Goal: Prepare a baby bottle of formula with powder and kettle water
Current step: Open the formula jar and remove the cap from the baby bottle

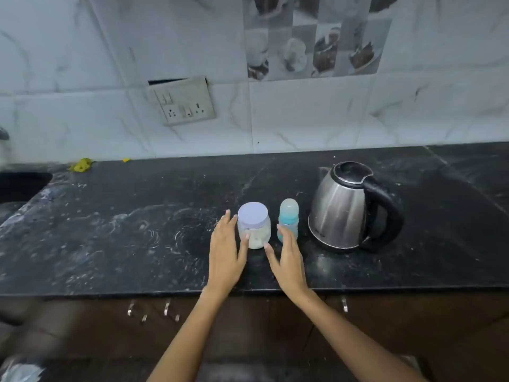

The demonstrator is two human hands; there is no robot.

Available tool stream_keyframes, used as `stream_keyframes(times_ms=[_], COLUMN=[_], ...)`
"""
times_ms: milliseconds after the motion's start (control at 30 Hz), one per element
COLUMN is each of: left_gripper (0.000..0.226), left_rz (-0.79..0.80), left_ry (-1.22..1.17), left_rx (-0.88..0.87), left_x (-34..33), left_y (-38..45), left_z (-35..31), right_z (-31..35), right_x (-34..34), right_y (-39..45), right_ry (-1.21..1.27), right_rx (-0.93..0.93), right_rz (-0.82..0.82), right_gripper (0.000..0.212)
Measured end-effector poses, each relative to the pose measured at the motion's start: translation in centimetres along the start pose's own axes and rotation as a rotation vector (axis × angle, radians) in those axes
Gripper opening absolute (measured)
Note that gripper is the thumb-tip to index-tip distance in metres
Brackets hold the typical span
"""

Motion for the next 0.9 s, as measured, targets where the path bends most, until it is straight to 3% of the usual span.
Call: stream_keyframes(times_ms=[300, 367, 433, 700, 800, 900], left_gripper=[0.092, 0.088, 0.079, 0.074, 0.075, 0.075], left_rz=[0.42, 0.43, 0.536, 0.618, 0.728, 0.713], left_ry=[0.066, 0.06, 0.037, 0.079, 0.043, 0.092], left_rx=[-0.039, -0.036, -0.065, -0.17, -0.177, -0.176], left_x=[-2.0, -1.5, -4.3, -2.5, -3.0, -3.3], left_y=[5.7, 6.3, 10.9, 10.6, 10.8, 11.2], left_z=[0.3, -0.1, 2.9, 2.0, 1.7, 1.7], right_z=[-0.5, -0.6, -2.7, -1.1, -1.4, -1.8], right_x=[-1.2, -1.2, -4.6, -7.0, -7.3, -7.2], right_y=[1.1, 1.2, 3.7, 4.1, 5.2, 5.7], right_ry=[0.026, 0.019, 0.011, 0.274, 0.269, 0.242], right_rx=[-0.099, -0.09, -0.221, -0.203, -0.216, -0.225], right_rz=[0.031, 0.041, -0.024, 0.119, 0.082, 0.054], right_gripper=[0.062, 0.066, 0.069, 0.103, 0.1, 0.094])
Point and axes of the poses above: each hand's wrist, its own y-axis towards the middle knuckle, its own x-axis out of the back of the hand, z = x × y, the point moved 7 cm from there along y, towards the middle knuckle, and after that the axes turned 9 degrees about -y, right-handed, at the moved point
